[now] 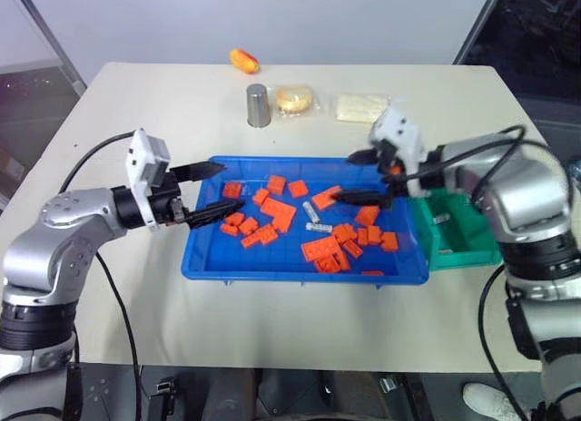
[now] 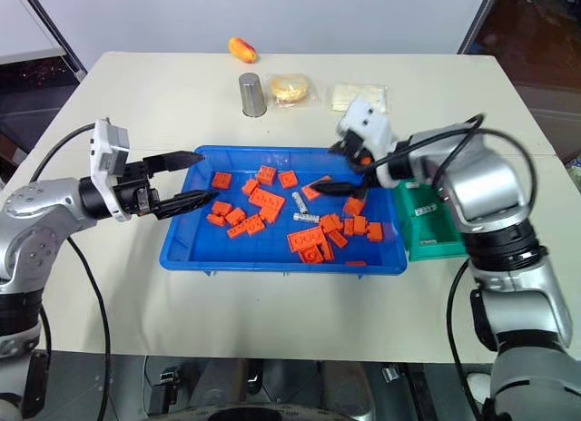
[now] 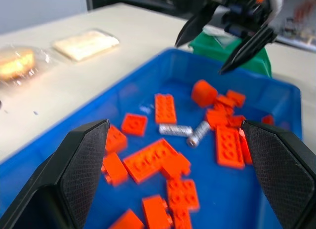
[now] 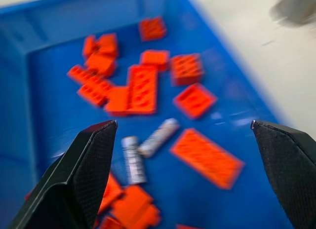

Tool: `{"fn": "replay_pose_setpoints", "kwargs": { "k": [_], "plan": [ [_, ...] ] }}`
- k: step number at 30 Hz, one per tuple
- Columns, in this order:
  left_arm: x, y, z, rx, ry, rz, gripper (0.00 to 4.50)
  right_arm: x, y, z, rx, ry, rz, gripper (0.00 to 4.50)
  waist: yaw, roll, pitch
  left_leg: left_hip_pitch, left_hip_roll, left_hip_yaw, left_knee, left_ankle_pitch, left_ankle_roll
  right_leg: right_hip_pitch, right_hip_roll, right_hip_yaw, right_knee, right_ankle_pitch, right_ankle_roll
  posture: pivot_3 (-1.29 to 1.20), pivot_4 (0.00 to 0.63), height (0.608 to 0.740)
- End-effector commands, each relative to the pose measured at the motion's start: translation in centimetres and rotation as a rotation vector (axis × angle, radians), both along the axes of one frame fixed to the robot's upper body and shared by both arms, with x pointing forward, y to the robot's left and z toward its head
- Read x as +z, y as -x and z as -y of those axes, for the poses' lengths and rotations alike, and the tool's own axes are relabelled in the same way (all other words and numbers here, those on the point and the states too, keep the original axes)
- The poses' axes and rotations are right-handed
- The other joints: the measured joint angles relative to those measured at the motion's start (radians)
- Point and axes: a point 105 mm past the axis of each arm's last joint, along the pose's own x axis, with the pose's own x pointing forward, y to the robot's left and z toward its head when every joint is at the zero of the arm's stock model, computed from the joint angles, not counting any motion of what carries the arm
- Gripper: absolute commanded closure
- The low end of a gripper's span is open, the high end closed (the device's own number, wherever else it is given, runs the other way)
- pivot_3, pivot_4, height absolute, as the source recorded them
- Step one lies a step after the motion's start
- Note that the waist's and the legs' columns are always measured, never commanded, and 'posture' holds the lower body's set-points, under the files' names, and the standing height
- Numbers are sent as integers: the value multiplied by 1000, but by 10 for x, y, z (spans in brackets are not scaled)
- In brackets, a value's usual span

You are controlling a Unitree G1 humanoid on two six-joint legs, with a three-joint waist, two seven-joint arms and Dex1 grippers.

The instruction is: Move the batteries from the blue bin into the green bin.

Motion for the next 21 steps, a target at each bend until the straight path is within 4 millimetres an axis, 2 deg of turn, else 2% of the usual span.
{"fn": "replay_pose_setpoints", "kwargs": {
  "k": [1, 11, 16, 21],
  "plan": [
    [10, 16, 6, -73, -35, 23, 0, 1, 4, -12, 49, -8, 9, 44, -2, 0, 0, 0, 0, 0, 0, 0, 0, 0, 0, 0, 0, 0, 0, 0, 150, 740],
    [11, 21, 6, -51, -48, 35, 0, -47, 1, -17, 48, 102, -58, 44, -8, 0, 0, 1, 0, 0, 0, 0, 0, 0, 1, 0, 0, 0, 0, 0, 150, 740],
    [10, 21, 7, -38, -36, 37, 0, -60, -5, -15, 25, 124, -85, 44, -8, 0, 0, 1, 1, 0, 0, 0, 0, 0, 1, 0, 1, 0, 0, 0, 150, 740],
    [9, 19, 7, -25, -29, 41, 0, -64, -15, -17, -23, 93, -133, 44, -10, 0, 0, 1, 0, 0, 0, 0, 0, 0, 1, 0, 1, 0, 0, 0, 150, 740]
  ]
}}
